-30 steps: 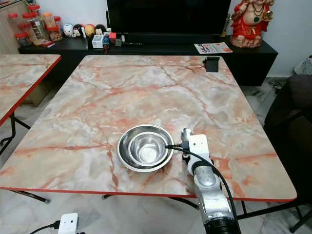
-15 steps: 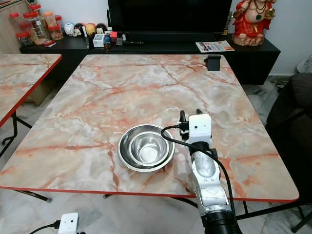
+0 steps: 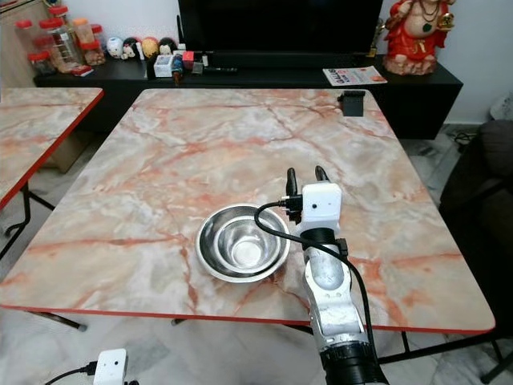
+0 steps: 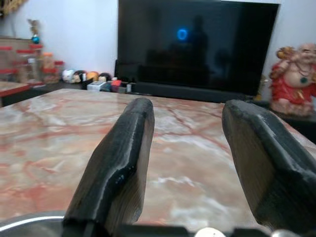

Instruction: Setting the table

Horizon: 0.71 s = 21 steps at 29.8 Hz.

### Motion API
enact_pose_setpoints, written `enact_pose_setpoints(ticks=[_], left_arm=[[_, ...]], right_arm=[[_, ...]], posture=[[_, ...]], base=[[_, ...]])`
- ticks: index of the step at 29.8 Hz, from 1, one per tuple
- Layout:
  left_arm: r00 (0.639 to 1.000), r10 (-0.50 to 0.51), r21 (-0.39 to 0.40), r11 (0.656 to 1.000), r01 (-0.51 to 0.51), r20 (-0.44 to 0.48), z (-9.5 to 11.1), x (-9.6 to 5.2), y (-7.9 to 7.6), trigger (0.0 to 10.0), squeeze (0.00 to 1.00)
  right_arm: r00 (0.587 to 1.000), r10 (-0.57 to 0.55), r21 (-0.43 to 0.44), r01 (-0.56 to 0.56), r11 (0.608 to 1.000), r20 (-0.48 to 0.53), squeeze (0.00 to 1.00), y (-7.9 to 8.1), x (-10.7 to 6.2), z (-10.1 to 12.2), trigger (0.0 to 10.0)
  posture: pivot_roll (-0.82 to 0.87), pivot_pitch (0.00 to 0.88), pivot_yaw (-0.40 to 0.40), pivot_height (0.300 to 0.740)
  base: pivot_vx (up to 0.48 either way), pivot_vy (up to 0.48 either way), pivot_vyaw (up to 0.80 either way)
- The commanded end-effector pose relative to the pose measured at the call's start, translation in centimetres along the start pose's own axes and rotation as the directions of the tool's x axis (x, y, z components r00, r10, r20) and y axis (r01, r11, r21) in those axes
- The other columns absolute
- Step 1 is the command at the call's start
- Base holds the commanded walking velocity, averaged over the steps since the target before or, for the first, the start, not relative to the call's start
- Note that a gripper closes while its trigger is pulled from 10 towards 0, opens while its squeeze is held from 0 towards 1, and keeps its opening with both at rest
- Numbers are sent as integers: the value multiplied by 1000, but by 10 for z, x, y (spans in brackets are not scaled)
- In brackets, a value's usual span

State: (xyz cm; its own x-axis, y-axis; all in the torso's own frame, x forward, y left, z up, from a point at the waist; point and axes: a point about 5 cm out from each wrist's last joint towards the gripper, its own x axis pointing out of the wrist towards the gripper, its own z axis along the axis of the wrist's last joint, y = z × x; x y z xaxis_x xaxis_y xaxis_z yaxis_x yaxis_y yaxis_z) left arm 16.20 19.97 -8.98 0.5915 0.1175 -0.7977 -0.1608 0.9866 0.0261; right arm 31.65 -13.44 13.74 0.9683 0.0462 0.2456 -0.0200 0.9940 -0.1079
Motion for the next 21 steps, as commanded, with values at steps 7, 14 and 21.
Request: enact_pose_setpoints(ticks=[7, 14, 21], left_arm=[[1000, 31, -9, 999, -31, -1, -2, -1, 9, 10000, 0], [999, 32, 0, 999, -32, -3, -2, -1, 10, 10000, 0], [1000, 26, 7, 1000, -26, 6, 2, 0, 9, 10000, 0]], right_arm=[[999, 47, -8, -47, 999, 4, 0, 7, 3, -1, 10000], [998, 53, 5, -53, 999, 13, 0, 13, 5, 0, 10000], [998, 59, 9, -60, 998, 20, 0, 14, 6, 0, 10000]], posture=[[-29, 0, 5, 740], [-34, 0, 9, 740], [-39, 0, 11, 740]], base=[[0, 461, 0], [0, 480, 0], [0, 480, 0]])
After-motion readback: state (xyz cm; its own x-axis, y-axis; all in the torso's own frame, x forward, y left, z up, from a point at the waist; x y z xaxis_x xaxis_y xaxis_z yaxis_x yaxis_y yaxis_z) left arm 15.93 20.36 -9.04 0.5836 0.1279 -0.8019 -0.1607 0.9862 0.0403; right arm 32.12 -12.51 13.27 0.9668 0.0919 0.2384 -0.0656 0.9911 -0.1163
